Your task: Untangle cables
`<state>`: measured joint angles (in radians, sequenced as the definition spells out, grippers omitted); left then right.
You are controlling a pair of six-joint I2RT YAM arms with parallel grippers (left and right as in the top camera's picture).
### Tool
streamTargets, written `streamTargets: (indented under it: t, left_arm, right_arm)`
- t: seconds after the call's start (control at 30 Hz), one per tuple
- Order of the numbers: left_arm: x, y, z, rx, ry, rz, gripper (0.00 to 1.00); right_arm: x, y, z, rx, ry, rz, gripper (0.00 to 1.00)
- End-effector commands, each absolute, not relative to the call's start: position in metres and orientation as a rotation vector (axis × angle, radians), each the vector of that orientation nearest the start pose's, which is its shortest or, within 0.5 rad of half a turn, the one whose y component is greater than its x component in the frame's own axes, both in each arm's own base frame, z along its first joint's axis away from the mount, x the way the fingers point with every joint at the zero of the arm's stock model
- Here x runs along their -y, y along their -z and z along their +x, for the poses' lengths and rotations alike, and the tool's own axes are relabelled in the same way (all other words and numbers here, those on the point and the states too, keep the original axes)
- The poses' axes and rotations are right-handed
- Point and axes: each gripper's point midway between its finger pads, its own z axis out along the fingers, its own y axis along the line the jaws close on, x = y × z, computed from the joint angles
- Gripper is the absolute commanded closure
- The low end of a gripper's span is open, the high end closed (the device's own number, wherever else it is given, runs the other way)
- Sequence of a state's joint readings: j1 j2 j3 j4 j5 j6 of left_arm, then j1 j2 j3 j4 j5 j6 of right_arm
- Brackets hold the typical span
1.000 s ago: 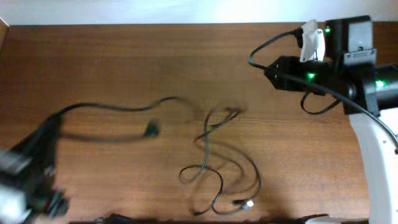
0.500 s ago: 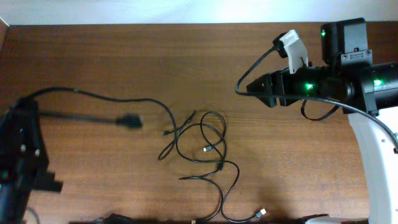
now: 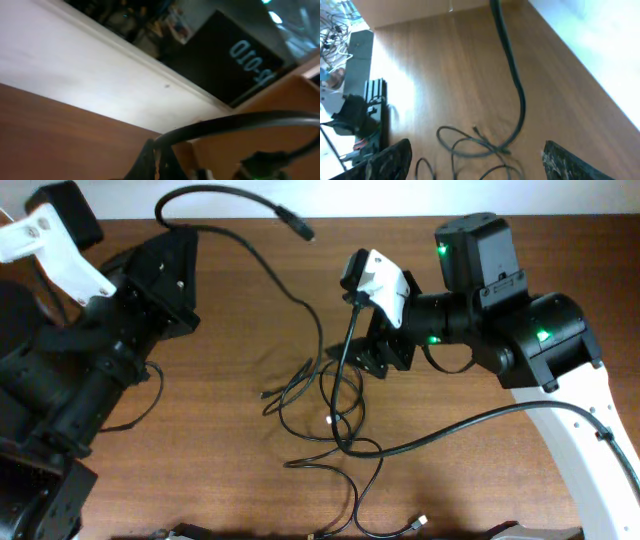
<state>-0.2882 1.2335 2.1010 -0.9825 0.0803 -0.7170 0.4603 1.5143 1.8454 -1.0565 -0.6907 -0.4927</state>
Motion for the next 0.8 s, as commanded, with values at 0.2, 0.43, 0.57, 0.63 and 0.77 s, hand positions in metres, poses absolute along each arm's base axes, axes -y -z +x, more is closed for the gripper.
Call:
streamTargets:
  t: [0.2, 0.43, 0.57, 0.63, 0.77]
  left_arm:
    - [0.134, -0.588, 0.246, -1.686, 1.122, -0.151, 1.0]
    - [0.137, -0.595, 0.244, -1.66, 1.14, -0.122, 1.0]
    - [0.137, -0.595, 0.244, -1.661, 1.14, -0.122, 0.94]
    - [0.137, -0.595, 0.244, -1.66, 1.139, -0.122, 0.78]
    - [0.137, -0.595, 0.244, -1.661, 1.139, -0.121, 0.49]
  right_arm:
    - [-0.293, -0.368, 0.292, -1.682, -0.965, -1.369, 0.18]
    - [-0.291, -0.363, 0.292, -1.739, -0.978, -1.344, 0.96]
    - [-0.277, -0.346, 0.312, -1.856, -0.792, -1.3, 0.96]
    - [-0.259, -0.329, 0.328, -1.964, -0.607, -1.256, 0.96]
    - [-0.218, -0.313, 0.359, -2.098, -0.242, -1.157, 0.96]
